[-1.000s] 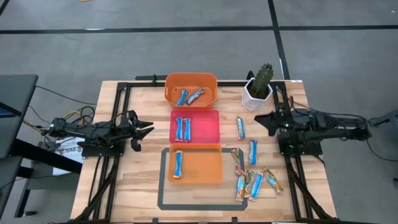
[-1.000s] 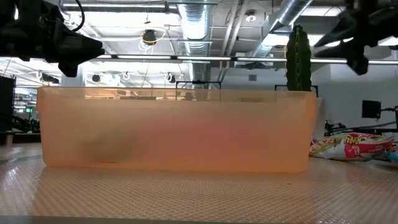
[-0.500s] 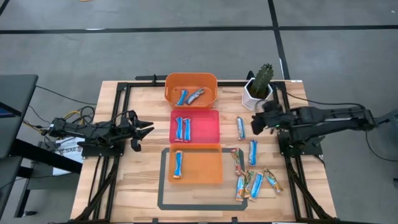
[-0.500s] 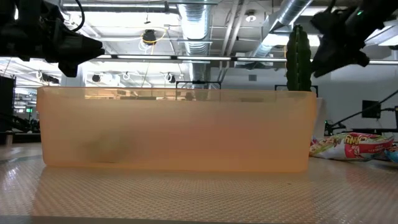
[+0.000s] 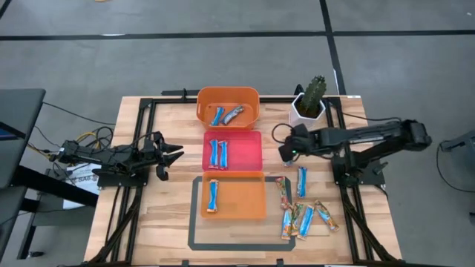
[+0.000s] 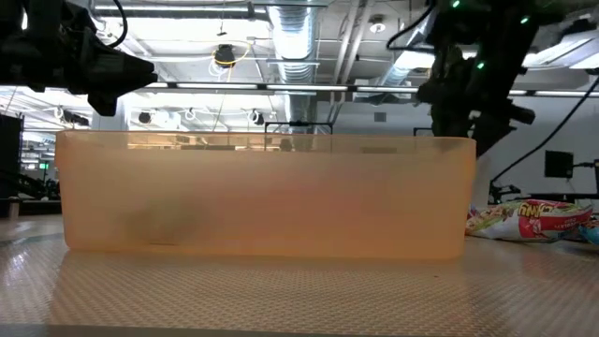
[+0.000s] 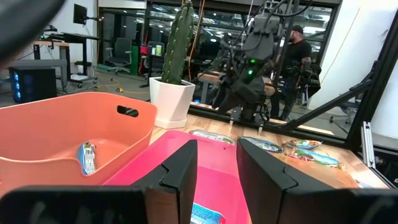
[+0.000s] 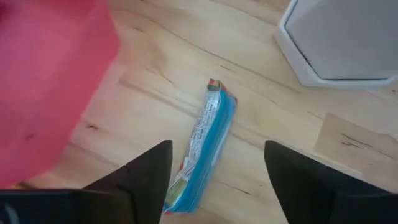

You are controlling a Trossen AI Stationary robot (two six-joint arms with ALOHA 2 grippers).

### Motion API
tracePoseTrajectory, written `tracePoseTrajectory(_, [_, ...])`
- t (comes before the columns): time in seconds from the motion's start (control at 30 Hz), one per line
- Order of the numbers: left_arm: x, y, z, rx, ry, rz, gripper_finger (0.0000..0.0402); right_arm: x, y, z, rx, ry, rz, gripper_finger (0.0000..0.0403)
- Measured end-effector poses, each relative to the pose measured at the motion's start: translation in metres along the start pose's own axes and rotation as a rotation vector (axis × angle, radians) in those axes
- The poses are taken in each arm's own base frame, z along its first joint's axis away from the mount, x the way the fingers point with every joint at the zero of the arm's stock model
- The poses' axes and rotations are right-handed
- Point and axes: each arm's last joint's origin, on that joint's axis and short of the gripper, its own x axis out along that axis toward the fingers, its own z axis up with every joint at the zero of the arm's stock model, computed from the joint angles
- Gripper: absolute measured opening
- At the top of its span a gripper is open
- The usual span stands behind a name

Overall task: Pick and place Granola Bars by type
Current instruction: Put the red granola bar into the red bin

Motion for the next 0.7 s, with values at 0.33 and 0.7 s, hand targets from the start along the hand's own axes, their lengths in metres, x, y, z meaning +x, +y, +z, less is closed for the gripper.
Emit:
tracePoseTrajectory(0.33, [0.0, 0.0, 0.0, 0.0, 0.0, 0.0, 0.0105, 0.039, 0.015, -0.003, -0.017, 0.107, -0.089, 0.0253])
tracePoseTrajectory(0.7, [0.0, 0.0, 0.0, 0.0, 0.0, 0.0, 0.0105, 0.078, 0.022, -0.01, 0.051, 0.166, -0.061, 0.0253])
